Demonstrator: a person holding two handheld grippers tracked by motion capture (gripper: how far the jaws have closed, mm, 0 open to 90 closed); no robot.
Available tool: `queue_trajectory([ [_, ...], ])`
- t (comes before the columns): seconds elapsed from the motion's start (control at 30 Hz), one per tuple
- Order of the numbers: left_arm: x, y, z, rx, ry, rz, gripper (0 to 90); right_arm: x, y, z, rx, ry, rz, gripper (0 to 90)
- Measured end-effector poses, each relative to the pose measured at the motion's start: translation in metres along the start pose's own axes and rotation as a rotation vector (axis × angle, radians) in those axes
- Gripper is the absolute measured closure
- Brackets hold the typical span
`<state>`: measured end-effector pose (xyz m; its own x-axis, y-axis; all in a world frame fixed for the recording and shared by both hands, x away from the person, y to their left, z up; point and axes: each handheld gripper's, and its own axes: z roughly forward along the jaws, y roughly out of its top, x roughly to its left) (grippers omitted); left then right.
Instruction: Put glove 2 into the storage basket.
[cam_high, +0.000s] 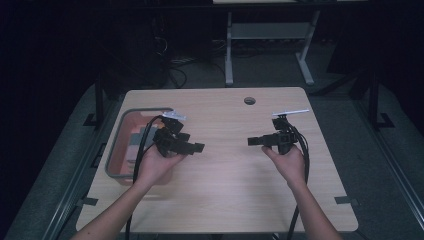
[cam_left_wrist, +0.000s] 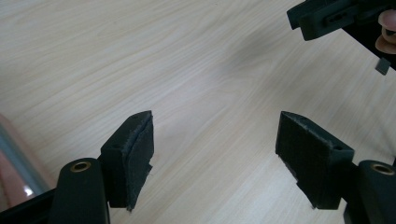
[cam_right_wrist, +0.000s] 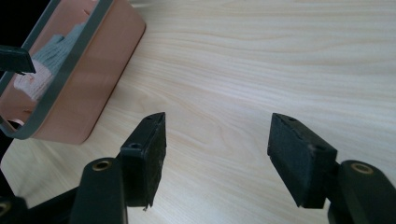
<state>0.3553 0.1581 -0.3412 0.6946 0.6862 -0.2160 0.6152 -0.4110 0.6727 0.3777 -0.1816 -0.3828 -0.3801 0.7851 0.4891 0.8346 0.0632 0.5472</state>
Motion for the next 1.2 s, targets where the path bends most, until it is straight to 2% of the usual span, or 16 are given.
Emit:
queue_trajectory([
  [0.27, -0.011, 0.002, 0.008, 0.002, -0.014, 0.016, 26.9, -0.012, -0.009, -0.008, -0.008, -0.013, 0.038, 36.6],
  [0.43, -0.016, 0.003, 0.013, 0.002, -0.025, 0.013, 26.5, -0.019, -0.013, -0.012, -0.009, -0.027, 0.041, 36.1],
  [0.47, -0.018, 0.003, 0.015, 0.006, -0.027, 0.023, 26.5, -0.021, -0.015, -0.014, -0.01, -0.031, 0.045, 36.1],
  [0.67, -0.024, 0.001, 0.02, 0.01, -0.033, 0.027, 25.6, -0.027, -0.02, -0.019, -0.02, -0.047, 0.03, 36.0],
  [0.9, -0.032, 0.001, 0.029, 0.019, -0.04, 0.041, 24.9, -0.042, -0.033, -0.026, -0.03, -0.056, 0.045, 35.3],
  [1.0, -0.037, 0.0, 0.036, 0.023, -0.043, 0.05, 24.9, -0.052, -0.041, -0.032, -0.042, -0.062, 0.068, 35.1],
  [1.2, -0.044, -0.003, 0.046, 0.025, -0.058, 0.049, 24.9, -0.066, -0.054, -0.04, -0.053, -0.076, 0.085, 34.9],
])
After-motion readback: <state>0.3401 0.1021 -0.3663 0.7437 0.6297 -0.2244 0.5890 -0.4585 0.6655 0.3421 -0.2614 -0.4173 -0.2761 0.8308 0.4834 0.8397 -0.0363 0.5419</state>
